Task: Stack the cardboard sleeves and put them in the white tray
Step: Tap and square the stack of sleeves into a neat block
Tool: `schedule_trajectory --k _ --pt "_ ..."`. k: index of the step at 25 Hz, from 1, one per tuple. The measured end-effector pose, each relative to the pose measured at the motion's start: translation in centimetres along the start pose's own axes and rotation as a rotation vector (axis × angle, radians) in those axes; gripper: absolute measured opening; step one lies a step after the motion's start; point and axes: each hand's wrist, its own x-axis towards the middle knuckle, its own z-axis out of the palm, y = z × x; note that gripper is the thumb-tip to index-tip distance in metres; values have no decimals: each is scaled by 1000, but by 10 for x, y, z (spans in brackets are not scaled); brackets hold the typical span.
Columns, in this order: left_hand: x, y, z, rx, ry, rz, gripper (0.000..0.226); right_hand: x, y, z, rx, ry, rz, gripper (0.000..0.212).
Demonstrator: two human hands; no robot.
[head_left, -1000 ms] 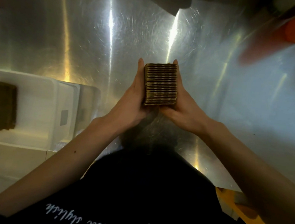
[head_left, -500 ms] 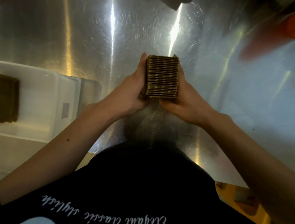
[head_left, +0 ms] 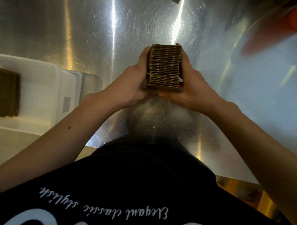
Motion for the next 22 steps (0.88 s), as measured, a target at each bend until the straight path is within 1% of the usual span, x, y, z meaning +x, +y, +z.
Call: schedule_trajectory --k 5,7,12,15,18,22 --pt "0 -5 3 30 3 34 102 2 -3 2 -36 14 -9 101" --pt "-1 -5 6 39 9 17 101 1 -3 4 -56 7 -14 104" --pt "-4 0 5 24 20 -7 88 0 -5 6 -42 -10 1 102" --pt "-2 3 4 30 30 2 91 -2 -6 5 -49 14 -18 101" --pt "-4 4 6 1 -9 -29 93 -5 -8 6 -27 -19 9 100" --pt "-6 1 10 -49 25 -32 93 -7 -12 11 2 -15 6 99"
